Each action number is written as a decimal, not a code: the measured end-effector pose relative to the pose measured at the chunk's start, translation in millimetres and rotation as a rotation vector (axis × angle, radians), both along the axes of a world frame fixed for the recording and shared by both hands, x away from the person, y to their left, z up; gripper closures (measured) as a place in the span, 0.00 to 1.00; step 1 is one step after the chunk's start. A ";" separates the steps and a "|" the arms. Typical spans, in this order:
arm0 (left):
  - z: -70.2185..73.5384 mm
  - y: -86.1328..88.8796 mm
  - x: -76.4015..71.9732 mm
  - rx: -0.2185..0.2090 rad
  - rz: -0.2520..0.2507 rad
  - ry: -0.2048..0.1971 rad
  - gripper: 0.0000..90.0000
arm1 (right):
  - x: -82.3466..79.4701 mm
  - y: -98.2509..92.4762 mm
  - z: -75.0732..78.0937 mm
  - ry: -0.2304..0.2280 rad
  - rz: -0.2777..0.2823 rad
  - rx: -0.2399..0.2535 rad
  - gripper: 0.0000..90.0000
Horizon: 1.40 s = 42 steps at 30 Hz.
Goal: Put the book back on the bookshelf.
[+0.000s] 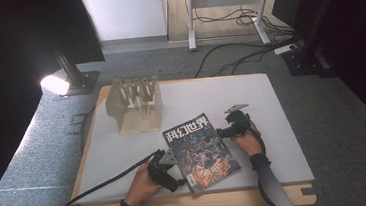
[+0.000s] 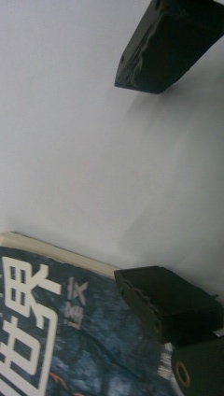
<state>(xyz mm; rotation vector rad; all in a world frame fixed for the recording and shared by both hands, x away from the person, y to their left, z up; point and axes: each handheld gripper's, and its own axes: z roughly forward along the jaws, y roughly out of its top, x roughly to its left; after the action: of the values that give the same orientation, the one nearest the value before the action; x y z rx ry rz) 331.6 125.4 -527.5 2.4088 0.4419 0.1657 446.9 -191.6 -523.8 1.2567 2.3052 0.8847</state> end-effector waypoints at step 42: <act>-1.6 0.7 18.1 -0.037 0.063 0.027 0.00 | -17.4 24.4 6.5 0.219 0.073 0.282 0.45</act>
<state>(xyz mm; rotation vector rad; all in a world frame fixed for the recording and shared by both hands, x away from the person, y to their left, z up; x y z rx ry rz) 349.6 126.1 -529.1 2.3643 0.5285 0.1515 429.4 -167.1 -517.2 1.4556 2.4730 1.1842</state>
